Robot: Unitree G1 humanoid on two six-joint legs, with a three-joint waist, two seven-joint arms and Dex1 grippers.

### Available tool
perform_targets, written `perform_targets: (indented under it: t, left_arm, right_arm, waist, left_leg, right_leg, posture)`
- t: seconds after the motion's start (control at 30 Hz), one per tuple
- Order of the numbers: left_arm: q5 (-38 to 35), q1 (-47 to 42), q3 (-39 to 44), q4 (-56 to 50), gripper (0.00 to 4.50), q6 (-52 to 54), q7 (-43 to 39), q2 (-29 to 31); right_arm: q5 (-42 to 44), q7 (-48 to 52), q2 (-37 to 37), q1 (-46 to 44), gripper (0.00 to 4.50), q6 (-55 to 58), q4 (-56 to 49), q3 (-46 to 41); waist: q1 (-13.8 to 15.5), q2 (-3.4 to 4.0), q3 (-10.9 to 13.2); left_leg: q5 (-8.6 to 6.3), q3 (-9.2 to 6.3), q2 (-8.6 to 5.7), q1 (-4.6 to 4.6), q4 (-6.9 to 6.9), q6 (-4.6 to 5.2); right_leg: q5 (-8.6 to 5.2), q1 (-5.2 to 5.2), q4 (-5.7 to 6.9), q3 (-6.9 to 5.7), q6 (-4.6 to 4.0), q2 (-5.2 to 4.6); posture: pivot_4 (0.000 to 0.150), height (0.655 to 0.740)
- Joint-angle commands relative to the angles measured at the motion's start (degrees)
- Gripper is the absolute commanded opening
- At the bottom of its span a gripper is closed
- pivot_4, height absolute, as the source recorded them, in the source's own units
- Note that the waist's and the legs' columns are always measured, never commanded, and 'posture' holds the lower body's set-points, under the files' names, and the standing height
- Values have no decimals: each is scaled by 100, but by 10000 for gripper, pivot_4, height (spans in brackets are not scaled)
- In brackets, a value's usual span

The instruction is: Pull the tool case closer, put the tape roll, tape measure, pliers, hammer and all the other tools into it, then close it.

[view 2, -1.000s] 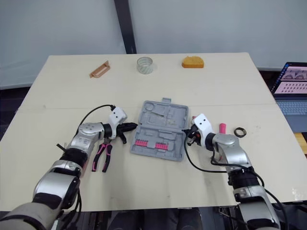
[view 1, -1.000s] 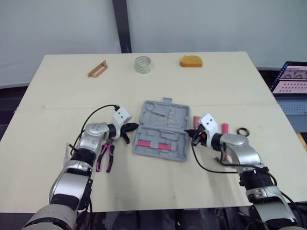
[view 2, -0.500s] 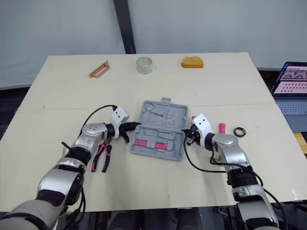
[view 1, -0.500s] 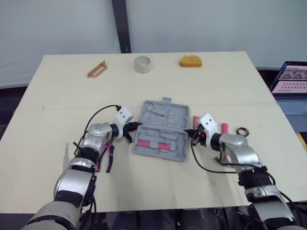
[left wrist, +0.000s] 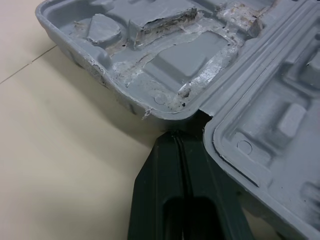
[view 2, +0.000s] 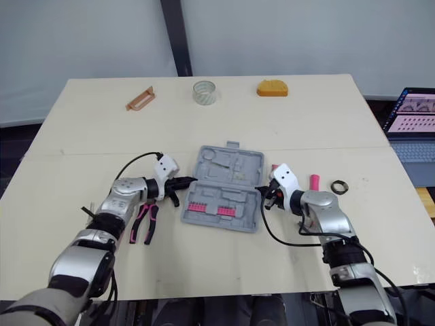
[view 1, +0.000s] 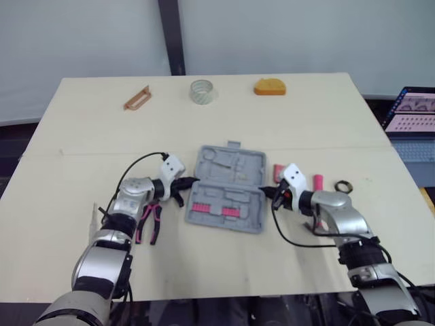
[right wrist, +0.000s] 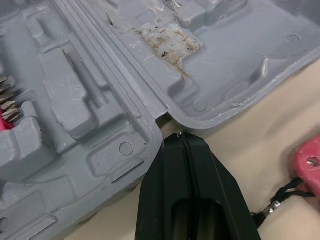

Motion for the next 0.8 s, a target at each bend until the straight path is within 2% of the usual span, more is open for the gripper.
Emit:
perform_targets:
  t: [0.03, 0.47, 0.8]
  left_arm:
    - [-86, 326, -62, -704, 229, 224, -260, 82]
    - [-271, 2027, -265, -3537, 229, 1620, -678, 733]
    - [-523, 3292, -260, -5151, 229, 2406, -699, 1281]
  right_arm:
    - [156, 337, -46, 127, 0, 31, -385, 121]
    - [511, 872, -486, 854, 0, 723, -1645, 196]
    - [848, 1019, -869, 1671, 0, 1335, -2797, 282]
  waist:
    - [1, 0, 0]
    - [19, 0, 0]
    - [35, 0, 0]
  left_leg:
    - [0, 0, 0, 0, 0, 0]
    - [0, -1, 1, 0, 11, 0]
    - [-1, -1, 2, 3, 11, 2]
  right_leg:
    - [0, -1, 0, 0, 0, 0]
    - [0, 1, 4, 4, 0, 0]
    - [0, 4, 3, 5, 0, 0]
  posture:
    - [1500, 7400]
    - [1500, 7400]
    - [1500, 7400]
